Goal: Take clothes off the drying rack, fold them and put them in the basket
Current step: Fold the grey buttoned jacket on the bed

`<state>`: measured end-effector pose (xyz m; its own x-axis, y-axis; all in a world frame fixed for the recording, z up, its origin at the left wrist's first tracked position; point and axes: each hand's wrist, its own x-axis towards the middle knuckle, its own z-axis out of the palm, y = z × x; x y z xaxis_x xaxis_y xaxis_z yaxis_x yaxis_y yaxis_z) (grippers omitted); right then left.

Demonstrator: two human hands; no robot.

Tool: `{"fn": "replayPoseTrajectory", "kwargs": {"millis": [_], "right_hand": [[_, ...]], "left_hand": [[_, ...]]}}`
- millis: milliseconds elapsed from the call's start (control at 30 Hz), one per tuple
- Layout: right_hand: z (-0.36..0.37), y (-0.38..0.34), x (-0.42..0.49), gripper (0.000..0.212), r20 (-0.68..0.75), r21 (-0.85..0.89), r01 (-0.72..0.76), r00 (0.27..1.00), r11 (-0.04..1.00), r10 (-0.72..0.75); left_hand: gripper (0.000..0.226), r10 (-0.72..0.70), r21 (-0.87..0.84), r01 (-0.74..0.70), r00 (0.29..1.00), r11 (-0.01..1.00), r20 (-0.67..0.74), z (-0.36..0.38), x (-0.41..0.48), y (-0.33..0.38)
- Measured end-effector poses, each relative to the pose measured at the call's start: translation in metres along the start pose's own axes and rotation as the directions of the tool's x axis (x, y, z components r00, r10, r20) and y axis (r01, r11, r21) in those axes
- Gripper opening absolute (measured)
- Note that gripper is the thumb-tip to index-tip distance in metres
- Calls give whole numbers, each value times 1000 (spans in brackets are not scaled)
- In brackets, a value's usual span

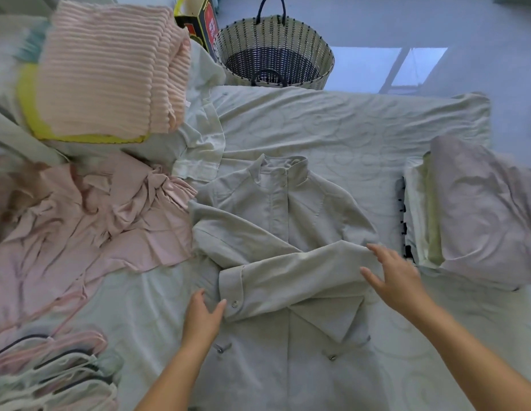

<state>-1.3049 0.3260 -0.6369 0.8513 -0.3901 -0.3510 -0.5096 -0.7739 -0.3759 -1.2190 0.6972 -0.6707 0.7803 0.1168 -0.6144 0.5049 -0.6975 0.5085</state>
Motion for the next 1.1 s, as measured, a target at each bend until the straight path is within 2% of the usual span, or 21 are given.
{"fn": "replayPoseTrajectory", "kwargs": {"millis": [133,233,333,433,533,600,667,733,833,900,1000,1100], "right_hand": [[-11,6,40,48,-36,28,-42,998,999,43],[-13,9,75,49,1,51,-84,996,995,84],[-9,2,109,48,0,129,-137,990,982,138],[2,-9,138,52,-2,190,-185,982,964,189],[9,-12,162,54,36,78,-243,970,967,241],[6,-12,175,43,30,-18,-239,970,971,240],[1,-6,184,34,-12,-48,-257,966,965,257],[-6,0,190,35,-27,-18,-300,954,954,299],[-8,3,197,44,6,37,-330,944,943,330],[-6,3,200,50,16,107,-299,954,948,299],[-4,5,197,58,3,272,-216,975,938,223],[-1,10,191,65,18,400,-199,978,895,209]], "left_hand": [[80,-16,-131,24,998,991,61,29,26,5],[73,22,-198,-27,999,980,-30,41,37,7],[57,132,-218,-166,978,962,-161,43,30,6],[54,271,-217,-301,950,929,-156,40,13,4],[50,269,-227,-332,925,916,-270,32,3,7],[44,237,-236,-346,889,908,-391,22,-1,3],[36,152,-257,-304,864,917,-480,13,-4,-11],[36,36,-286,-215,851,934,-523,3,-4,-36],[63,-133,-347,-42,876,937,-464,-1,-7,-79],[61,-193,-349,58,910,935,-366,4,-10,-96],[73,-154,-309,72,956,948,-248,16,-11,-106],[67,-99,-256,9,935,967,-341,18,-19,-95]]}}
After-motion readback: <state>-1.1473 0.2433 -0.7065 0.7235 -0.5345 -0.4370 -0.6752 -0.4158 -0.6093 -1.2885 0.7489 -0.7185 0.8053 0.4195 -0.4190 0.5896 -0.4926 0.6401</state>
